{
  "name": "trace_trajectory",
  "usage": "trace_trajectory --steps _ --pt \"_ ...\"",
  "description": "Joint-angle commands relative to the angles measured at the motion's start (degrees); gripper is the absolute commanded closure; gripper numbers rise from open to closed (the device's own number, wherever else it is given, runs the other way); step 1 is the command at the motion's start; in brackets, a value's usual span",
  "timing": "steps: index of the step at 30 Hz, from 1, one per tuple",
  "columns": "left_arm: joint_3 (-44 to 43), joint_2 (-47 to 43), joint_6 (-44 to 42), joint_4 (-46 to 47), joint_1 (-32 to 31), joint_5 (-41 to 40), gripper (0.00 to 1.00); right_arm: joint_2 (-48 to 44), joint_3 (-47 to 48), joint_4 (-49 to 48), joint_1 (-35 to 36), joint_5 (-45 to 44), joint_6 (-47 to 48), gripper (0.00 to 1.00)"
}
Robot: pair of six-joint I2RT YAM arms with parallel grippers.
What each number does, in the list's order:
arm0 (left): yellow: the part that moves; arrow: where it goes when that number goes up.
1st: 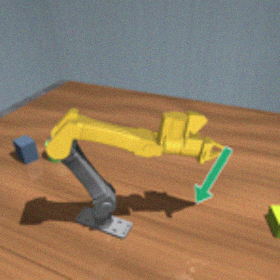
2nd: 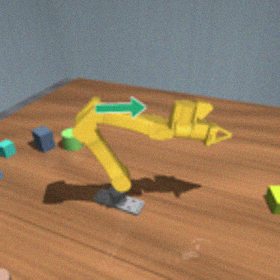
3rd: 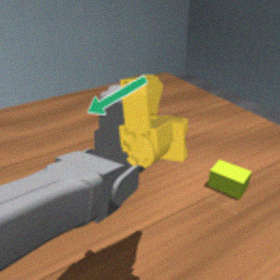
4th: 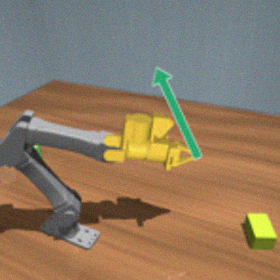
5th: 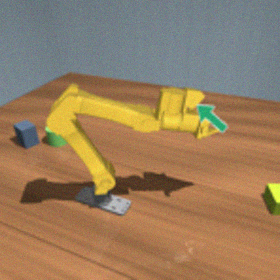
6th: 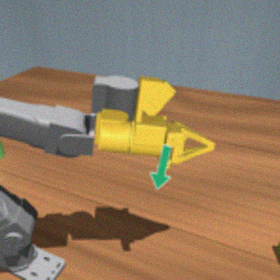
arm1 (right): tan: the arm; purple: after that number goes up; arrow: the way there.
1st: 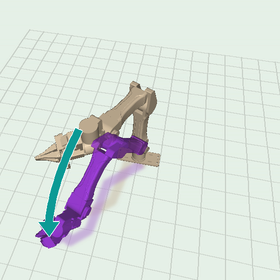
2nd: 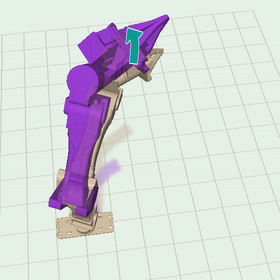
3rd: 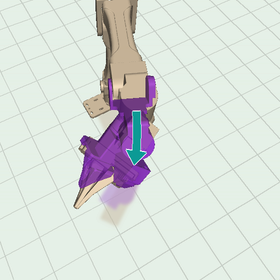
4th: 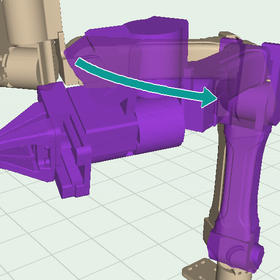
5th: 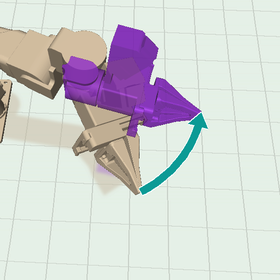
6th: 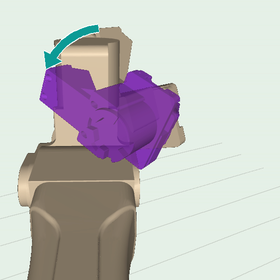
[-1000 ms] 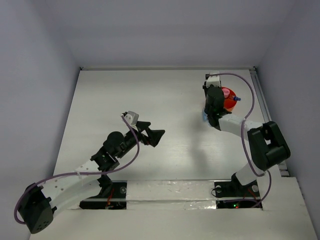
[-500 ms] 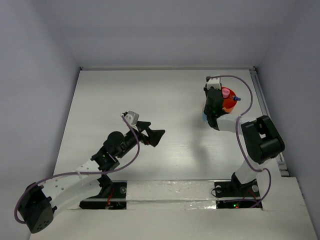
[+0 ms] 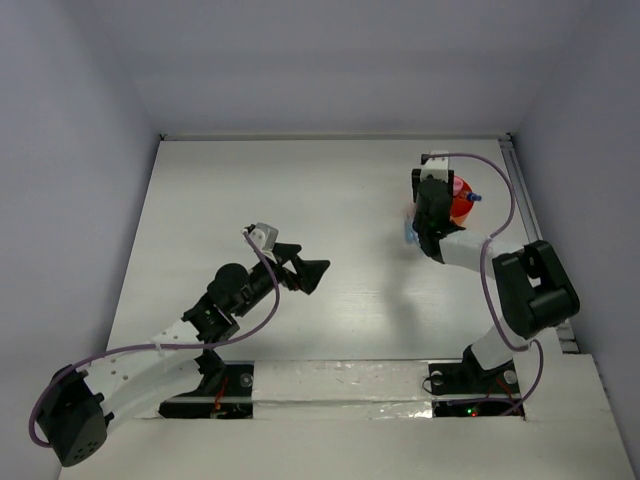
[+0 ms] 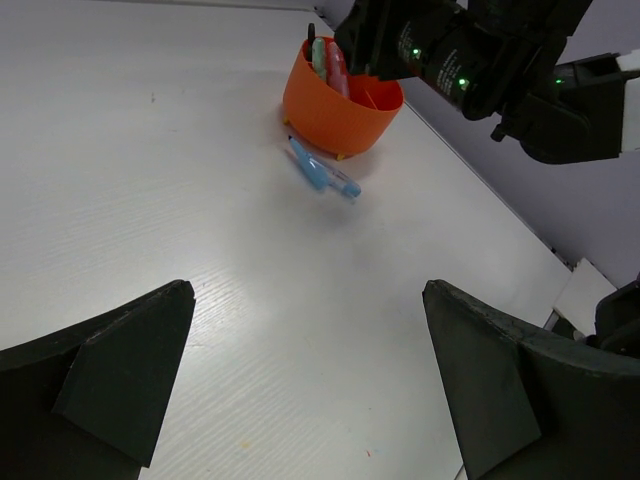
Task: Sort the stationery into containers
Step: Place the stationery in the storage box, then pick up the stationery from the center of the board.
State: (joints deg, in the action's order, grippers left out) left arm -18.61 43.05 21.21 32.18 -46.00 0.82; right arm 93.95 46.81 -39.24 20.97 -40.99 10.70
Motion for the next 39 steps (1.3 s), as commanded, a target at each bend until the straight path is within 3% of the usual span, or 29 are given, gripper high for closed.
trace_trajectory --steps 1,7,10,11,12,14,16,19,20,23,24,26,32,39 --pt "0.2 -0.4 -0.6 3.2 -0.1 -0.3 0.01 -5.4 1.9 4.9 -0.4 2.2 -6.0 0.46" --pt "0.1 -0.7 -0.8 2.7 -0.1 -0.3 0.01 -14.8 2.5 21.9 -0.4 8.5 -16.7 0.46" --pt "0.1 -1.0 -0.9 2.4 -0.1 -2.3 0.01 -22.1 0.9 33.8 -0.4 16.5 -22.6 0.65" --pt "0.1 -1.4 -1.0 2.3 -0.1 -2.4 0.01 -23.9 0.5 39.9 -0.4 19.8 -24.0 0.84" --pt "0.1 -1.5 -1.0 2.3 -0.1 -2.5 0.01 -26.8 0.1 43.5 -0.4 22.0 -25.4 0.91" --pt "0.0 -1.6 -0.9 2.3 -0.1 -2.5 0.01 -28.8 -1.1 49.0 -0.4 25.9 -29.1 0.97" --pt "-0.1 -1.5 -1.0 2.0 -0.1 -2.6 0.01 -29.3 -1.4 56.6 -0.4 30.7 -31.4 0.97" --pt "-0.2 -1.6 -1.1 1.8 -0.1 -2.8 0.01 -25.9 -0.6 64.6 -0.4 34.5 -32.6 0.89" --pt "-0.1 -1.9 -1.2 1.7 -0.1 -2.9 0.01 -24.7 -0.2 66.8 -0.4 34.3 -32.7 0.8" --pt "0.1 -2.4 -1.3 1.6 -0.1 -3.2 0.01 -21.5 0.8 68.3 -0.4 33.9 -32.8 0.69" --pt "0.1 -2.4 -1.3 1.5 -0.1 -3.2 0.01 -20.8 1.1 68.4 -0.4 32.7 -32.8 0.57" --pt "0.1 -2.4 -1.3 1.5 -0.1 -3.3 0.01 -17.6 3.2 69.3 -0.4 32.6 -32.2 0.43" --pt "0.0 -1.8 -1.2 1.6 -0.1 -3.0 0.01 -9.9 7.7 70.3 -0.4 24.5 -30.2 0.41" --pt "-0.3 -0.6 -1.2 1.9 -0.1 -2.7 0.01 -2.6 10.8 66.2 -0.9 22.1 -28.1 0.43"
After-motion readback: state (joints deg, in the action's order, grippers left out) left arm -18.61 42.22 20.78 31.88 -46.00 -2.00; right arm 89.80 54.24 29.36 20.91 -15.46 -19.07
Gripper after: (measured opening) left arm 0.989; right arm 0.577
